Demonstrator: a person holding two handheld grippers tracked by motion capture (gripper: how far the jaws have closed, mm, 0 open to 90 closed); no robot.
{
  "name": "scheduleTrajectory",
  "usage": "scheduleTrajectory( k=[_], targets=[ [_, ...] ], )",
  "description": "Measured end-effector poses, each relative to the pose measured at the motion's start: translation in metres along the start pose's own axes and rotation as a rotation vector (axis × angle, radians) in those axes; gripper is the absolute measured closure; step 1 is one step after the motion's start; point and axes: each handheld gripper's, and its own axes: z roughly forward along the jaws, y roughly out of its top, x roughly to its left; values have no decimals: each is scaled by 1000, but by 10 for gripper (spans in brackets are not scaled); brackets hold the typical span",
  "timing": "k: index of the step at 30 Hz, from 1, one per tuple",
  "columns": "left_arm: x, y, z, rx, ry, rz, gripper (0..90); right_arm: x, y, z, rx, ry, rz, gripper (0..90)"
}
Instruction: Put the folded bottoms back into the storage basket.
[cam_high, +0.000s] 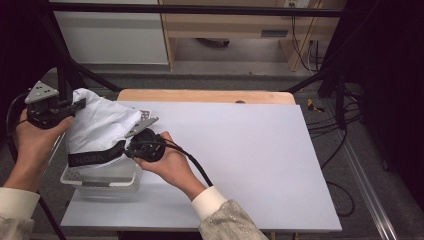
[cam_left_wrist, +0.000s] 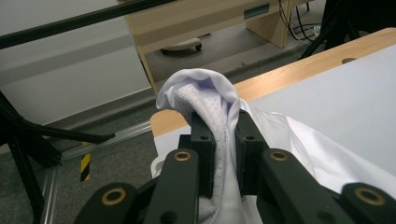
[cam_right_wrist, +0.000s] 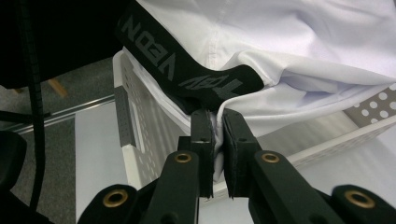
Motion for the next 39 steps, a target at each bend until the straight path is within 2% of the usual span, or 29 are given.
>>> scheduleTrajectory(
  k=[6,23,39],
  targets=[
    [-1,1,-5,-12,4,9,809,1,-1,3,-5,5,-7,841],
    [4,-9,3,20,2,-7,808,8,-6,20,14,6,-19,841],
    [3,-19,10,49,-1,0,808,12,-13,31,29,8,-21,841]
  ],
)
